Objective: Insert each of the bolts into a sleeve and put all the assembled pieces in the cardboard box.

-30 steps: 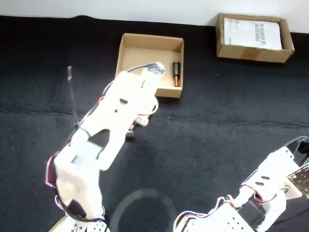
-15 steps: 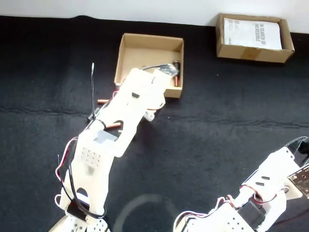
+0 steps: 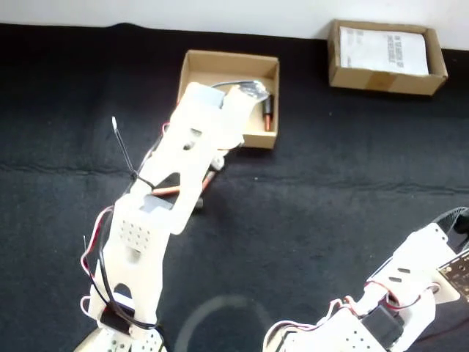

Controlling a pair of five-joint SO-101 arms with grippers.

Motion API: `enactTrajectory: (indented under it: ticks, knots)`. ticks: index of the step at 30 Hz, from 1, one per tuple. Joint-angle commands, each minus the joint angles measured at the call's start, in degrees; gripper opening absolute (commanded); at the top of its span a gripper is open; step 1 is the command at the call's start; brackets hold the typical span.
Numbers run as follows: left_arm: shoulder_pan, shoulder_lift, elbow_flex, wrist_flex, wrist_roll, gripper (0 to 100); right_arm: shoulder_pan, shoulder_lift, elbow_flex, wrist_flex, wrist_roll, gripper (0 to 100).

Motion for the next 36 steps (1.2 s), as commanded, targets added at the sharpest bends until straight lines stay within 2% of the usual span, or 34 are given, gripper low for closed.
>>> enactTrajectory:
  ticks: [1,23,25,28,36]
  knots:
    - [-0.04,-0.40,-2.07,0.44,0.00,15,-0.04,-1.19,8.66,0.13,-0.53,0.6]
    - [-1.01,8.13,-2.42,-5.80,-0.44,13,-0.04,-1.19,8.66,0.13,-0.53,0.6]
    - [-1.01,8.13,-2.42,-5.80,-0.44,10,-0.04,-1.19,8.66,0.04,-0.53,0.6]
    - [-1.01,8.13,-2.42,-6.68,-0.44,1,-0.04,-1.19,8.66,0.04,-0.53,0.6]
    - [-1.01,7.96,-2.42,-6.59,-0.44,1,-0.48,-1.19,8.66,-0.13,-0.53,0.6]
